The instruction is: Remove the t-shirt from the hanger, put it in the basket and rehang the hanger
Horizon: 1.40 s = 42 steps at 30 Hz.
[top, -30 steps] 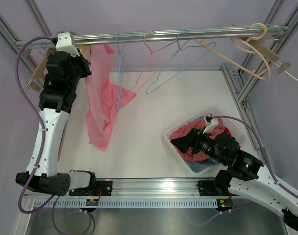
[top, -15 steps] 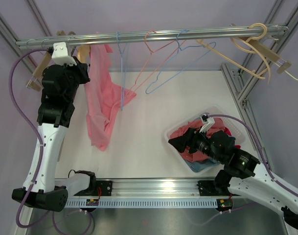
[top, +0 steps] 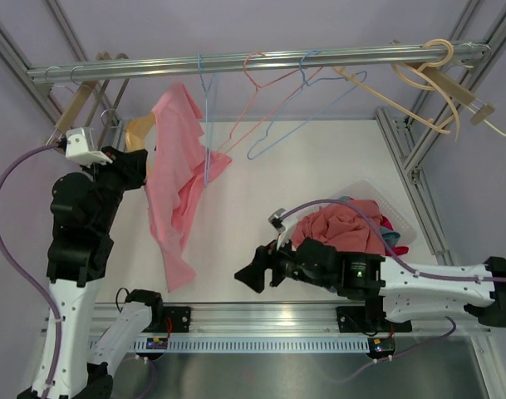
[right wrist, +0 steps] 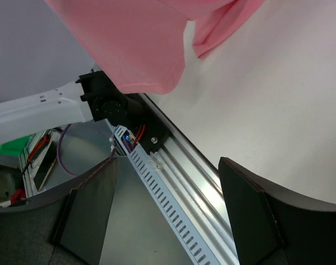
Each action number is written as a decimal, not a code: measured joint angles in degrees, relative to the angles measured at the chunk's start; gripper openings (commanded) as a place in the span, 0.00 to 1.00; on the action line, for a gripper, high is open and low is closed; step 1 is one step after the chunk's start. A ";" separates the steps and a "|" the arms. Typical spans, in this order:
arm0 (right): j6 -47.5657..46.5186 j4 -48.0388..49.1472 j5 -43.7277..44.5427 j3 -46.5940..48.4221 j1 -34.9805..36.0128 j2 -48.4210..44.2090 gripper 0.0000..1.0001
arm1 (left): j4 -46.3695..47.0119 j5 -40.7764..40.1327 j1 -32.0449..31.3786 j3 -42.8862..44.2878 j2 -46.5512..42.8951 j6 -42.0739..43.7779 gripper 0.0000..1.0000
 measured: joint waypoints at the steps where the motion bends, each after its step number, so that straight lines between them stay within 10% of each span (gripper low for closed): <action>1: -0.70 1.09 1.11 1.46 2.56 2.80 0.84 | -1.09 0.59 0.00 0.07 -1.49 -1.18 0.00; 15: -13.49 12.50 9.97 33.81 18.78 36.87 0.93 | -14.34 5.14 0.02 4.94 -17.51 -10.75 0.00; 26: -14.08 9.11 12.41 39.74 21.77 44.94 0.89 | -17.44 5.73 0.02 9.38 -16.98 -11.47 0.00; 30: -14.73 9.03 14.03 40.74 23.50 45.42 0.69 | -17.40 5.75 0.02 11.65 -16.46 -11.80 0.00; 35: -15.96 9.01 15.87 41.24 24.65 45.44 0.06 | -17.40 5.70 0.02 13.14 -16.33 -11.82 0.00; 42: -15.34 5.31 16.83 41.68 26.91 45.44 0.00 | -14.40 5.38 0.02 13.88 -14.86 -11.65 0.00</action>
